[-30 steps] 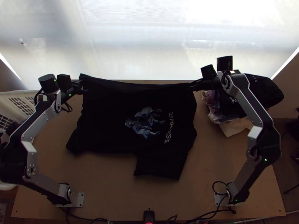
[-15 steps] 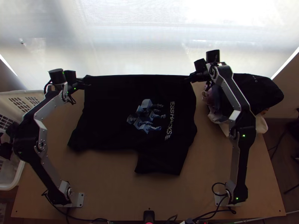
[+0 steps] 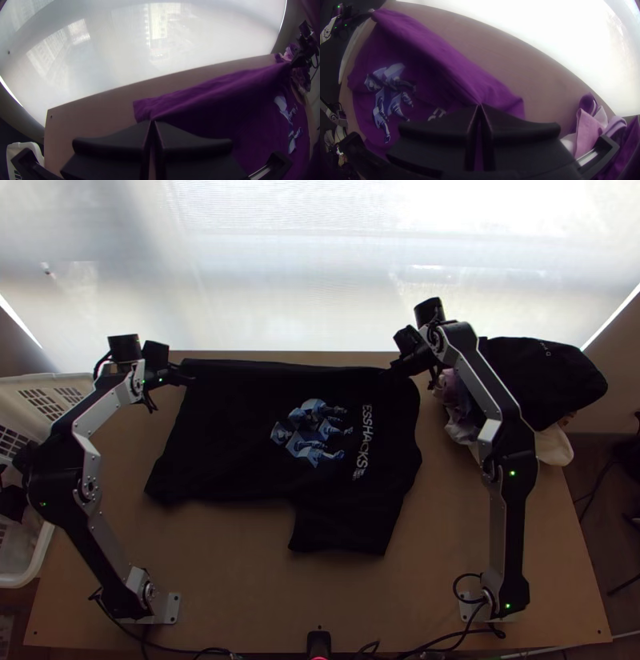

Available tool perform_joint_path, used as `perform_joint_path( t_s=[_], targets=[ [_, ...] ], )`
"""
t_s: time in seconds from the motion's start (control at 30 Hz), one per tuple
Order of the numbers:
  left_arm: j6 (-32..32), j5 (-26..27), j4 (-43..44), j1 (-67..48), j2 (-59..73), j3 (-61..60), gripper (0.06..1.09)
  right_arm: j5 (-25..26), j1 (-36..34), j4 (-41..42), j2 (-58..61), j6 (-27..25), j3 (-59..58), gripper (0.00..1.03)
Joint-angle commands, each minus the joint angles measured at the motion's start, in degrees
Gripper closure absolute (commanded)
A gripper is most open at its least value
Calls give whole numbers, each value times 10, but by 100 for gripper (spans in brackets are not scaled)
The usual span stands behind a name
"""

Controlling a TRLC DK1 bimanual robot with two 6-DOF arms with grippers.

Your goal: Fold the t-shirt

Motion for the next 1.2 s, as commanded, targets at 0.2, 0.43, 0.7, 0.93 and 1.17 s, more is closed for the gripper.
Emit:
perform_joint_path(
  t_s=[0.2,0.43,0.7,0.93,1.17],
  targets=[
    [126,37,-76,58,-57,-94,105,1,-19,-27,-80,-2,-141,100],
    [129,44,-83,57,-80,-93,105,1,-19,-27,-124,-3,-211,100],
    [136,48,-109,63,-96,-98,105,1,-19,-27,-197,-12,-312,100],
    [199,41,-97,32,-83,-166,105,1,15,18,-170,-12,-374,100],
    [187,41,-125,28,-90,-151,11,1,24,19,-155,-1,-363,38]
  ],
)
